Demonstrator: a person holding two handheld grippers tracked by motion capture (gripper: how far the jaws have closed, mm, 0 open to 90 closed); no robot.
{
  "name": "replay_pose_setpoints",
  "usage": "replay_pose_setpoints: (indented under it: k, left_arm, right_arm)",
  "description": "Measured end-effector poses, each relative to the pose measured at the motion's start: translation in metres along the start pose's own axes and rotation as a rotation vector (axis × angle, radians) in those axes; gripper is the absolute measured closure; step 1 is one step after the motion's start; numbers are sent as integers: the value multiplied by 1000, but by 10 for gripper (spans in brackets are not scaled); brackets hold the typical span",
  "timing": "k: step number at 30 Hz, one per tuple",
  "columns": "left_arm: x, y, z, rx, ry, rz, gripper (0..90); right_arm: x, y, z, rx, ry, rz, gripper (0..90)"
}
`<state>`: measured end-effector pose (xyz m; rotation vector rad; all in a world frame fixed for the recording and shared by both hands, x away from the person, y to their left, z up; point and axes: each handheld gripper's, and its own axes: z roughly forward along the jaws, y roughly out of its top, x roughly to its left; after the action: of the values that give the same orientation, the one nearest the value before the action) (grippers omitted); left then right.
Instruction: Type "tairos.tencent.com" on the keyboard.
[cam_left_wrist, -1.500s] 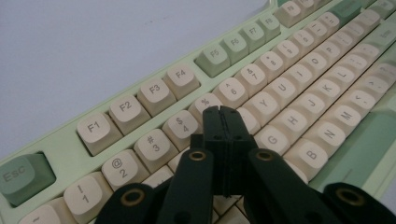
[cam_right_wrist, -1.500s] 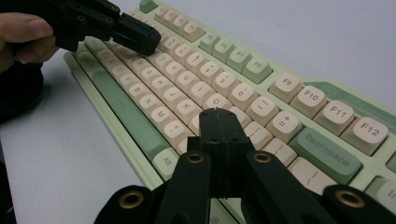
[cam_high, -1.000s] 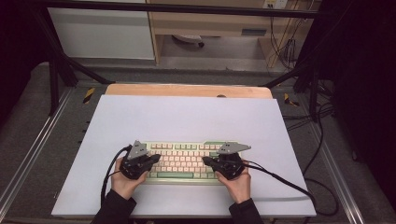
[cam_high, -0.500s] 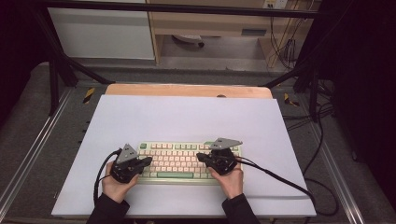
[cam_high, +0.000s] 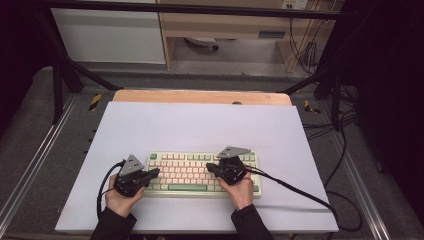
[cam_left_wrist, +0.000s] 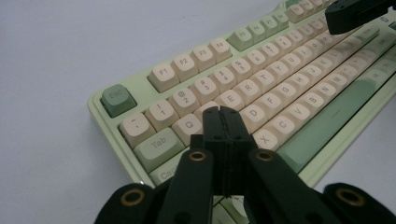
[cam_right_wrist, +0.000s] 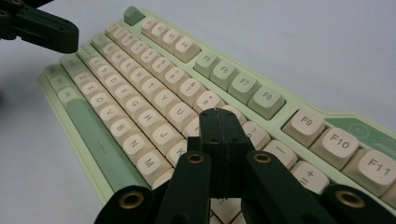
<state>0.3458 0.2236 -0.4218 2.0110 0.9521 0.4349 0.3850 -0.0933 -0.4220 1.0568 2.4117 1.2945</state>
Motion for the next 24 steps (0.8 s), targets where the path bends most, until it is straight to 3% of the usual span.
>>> replay_pose_setpoints:
  k: [24]
  left_arm:
    - [2, -2, 0, 0, -2, -6, 900]
  right_arm:
    - [-1, -6, 11, 41, -3, 4, 900]
